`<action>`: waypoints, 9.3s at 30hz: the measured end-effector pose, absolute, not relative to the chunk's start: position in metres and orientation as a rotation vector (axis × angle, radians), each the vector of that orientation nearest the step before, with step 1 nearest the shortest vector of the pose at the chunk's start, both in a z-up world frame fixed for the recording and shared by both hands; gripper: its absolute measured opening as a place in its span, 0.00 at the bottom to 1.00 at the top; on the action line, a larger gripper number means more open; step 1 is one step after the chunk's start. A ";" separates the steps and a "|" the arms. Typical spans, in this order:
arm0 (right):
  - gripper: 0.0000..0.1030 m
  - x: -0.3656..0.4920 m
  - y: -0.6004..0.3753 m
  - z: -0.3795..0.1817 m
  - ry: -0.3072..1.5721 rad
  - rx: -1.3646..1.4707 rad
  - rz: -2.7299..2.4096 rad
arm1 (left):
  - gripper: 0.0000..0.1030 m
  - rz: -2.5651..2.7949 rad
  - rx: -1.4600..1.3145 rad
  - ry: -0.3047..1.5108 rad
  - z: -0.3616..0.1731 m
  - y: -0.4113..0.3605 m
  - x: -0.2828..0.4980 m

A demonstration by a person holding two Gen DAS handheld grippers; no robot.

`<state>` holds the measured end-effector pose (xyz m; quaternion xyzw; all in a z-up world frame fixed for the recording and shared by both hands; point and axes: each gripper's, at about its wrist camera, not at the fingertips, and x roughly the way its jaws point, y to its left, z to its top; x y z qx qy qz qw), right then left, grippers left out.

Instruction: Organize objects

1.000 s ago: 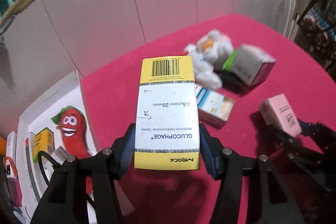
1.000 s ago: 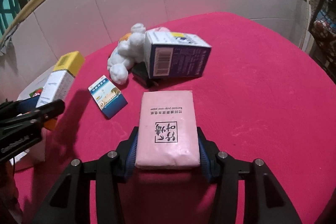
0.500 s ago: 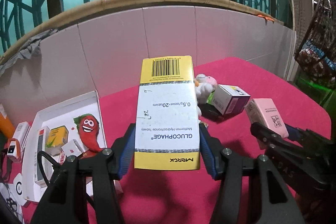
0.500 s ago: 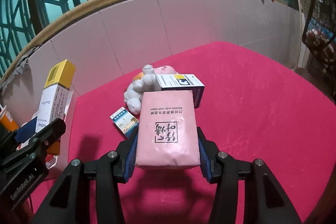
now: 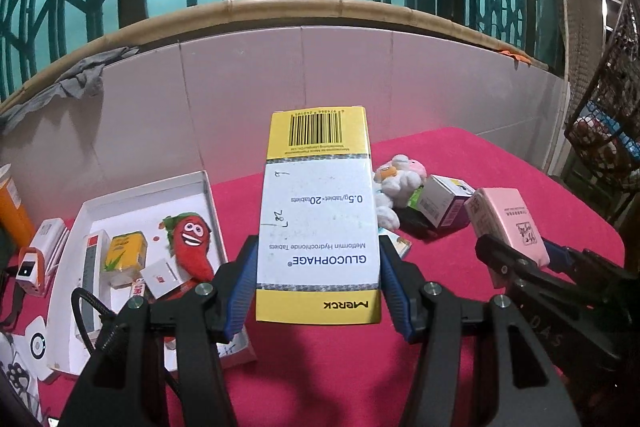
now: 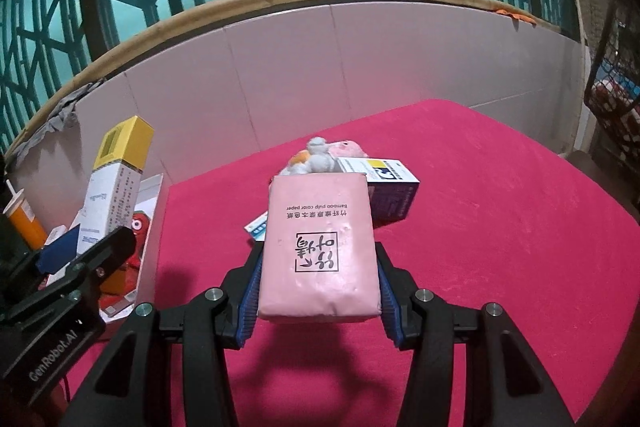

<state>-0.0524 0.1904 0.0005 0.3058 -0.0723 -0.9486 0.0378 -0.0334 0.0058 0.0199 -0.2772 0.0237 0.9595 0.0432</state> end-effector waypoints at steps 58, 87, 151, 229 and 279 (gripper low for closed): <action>0.52 -0.047 0.010 0.045 0.161 0.746 -2.734 | 0.54 3.227 -0.836 -0.159 0.042 -0.154 -0.014; 0.53 -0.139 -0.106 -0.009 0.239 0.957 -2.498 | 0.55 3.227 -1.151 -0.219 0.005 -0.245 -0.073; 0.94 -0.062 0.263 -0.078 -0.412 1.184 -2.975 | 1.00 2.514 -1.253 0.207 -0.103 0.098 -0.041; 0.94 -0.068 0.271 -0.084 -0.447 1.260 -2.967 | 1.00 2.514 -1.254 0.209 -0.102 0.100 -0.041; 0.95 -0.204 0.265 -0.048 -0.308 1.168 -2.783 | 1.00 2.734 -1.540 -0.422 -0.086 0.032 -0.181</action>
